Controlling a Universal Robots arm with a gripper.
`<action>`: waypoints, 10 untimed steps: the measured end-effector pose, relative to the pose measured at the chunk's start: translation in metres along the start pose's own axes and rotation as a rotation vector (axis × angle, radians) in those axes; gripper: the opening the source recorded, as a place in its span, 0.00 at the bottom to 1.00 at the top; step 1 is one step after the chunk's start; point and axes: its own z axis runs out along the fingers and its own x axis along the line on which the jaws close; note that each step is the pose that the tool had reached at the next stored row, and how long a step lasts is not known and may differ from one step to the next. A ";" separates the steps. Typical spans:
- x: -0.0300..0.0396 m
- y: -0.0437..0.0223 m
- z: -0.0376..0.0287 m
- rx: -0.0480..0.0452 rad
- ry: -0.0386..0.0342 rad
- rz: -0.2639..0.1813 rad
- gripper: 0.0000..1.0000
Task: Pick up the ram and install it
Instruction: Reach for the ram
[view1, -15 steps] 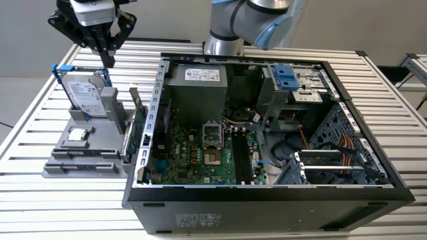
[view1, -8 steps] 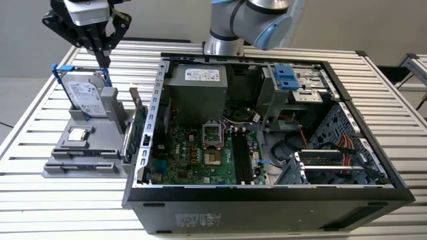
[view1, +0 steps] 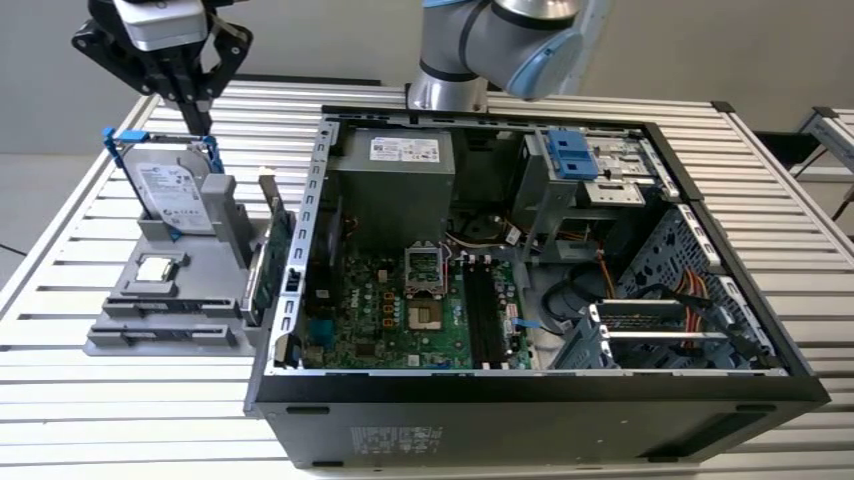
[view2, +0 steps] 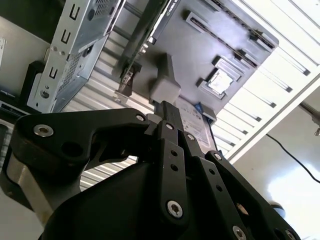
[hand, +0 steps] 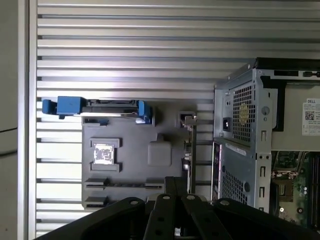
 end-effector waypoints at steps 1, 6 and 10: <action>0.0010 0.0000 0.0000 0.0000 0.0001 -0.001 0.00; 0.0058 0.0000 -0.0001 0.0001 0.0003 -0.005 0.00; 0.0097 0.0000 -0.0001 0.0000 0.0003 -0.007 0.00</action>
